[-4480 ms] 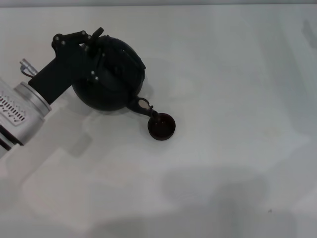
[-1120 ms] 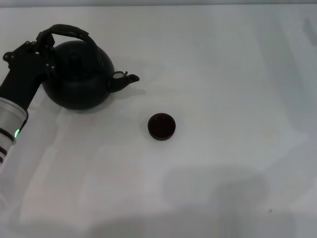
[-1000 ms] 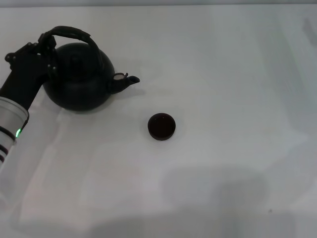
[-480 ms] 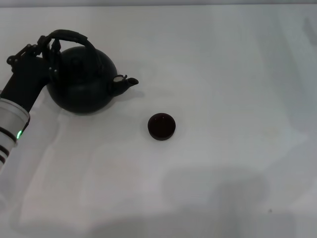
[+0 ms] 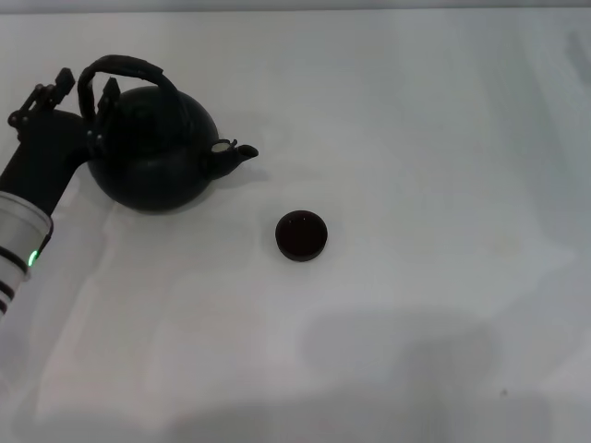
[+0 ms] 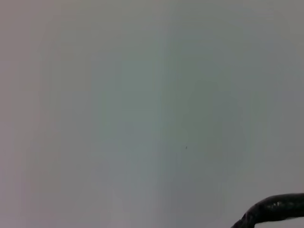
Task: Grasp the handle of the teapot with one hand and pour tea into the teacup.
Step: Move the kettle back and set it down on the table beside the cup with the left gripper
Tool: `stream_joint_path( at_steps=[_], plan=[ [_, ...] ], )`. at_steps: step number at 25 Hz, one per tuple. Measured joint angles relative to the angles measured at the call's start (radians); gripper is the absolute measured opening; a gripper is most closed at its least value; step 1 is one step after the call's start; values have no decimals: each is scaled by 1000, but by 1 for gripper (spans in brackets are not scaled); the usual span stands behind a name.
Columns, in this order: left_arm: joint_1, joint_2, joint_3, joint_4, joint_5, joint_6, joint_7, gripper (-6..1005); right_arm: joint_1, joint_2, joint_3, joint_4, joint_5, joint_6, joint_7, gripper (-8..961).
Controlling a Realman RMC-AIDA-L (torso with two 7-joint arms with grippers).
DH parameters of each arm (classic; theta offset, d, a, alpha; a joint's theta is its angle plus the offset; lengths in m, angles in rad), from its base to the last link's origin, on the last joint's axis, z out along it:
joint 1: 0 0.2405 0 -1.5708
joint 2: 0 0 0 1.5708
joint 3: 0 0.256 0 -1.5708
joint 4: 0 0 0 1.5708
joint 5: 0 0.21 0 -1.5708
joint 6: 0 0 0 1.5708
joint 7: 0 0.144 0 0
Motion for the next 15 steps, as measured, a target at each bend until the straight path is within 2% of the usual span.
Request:
stream_joint_path(
  at_steps=[6, 11, 15],
  plan=[
    [36, 0, -7, 3, -12, 60, -4, 620, -3, -2, 0, 0, 0, 0, 0, 845],
    [75, 0, -9, 10, -54, 99, -6, 844, -5, -2, 0, 1, 0, 4, 0, 845],
    [95, 2, -9, 12, -81, 138, -19, 844, -9, -2, 0, 7, 0, 18, -1, 845]
  ],
)
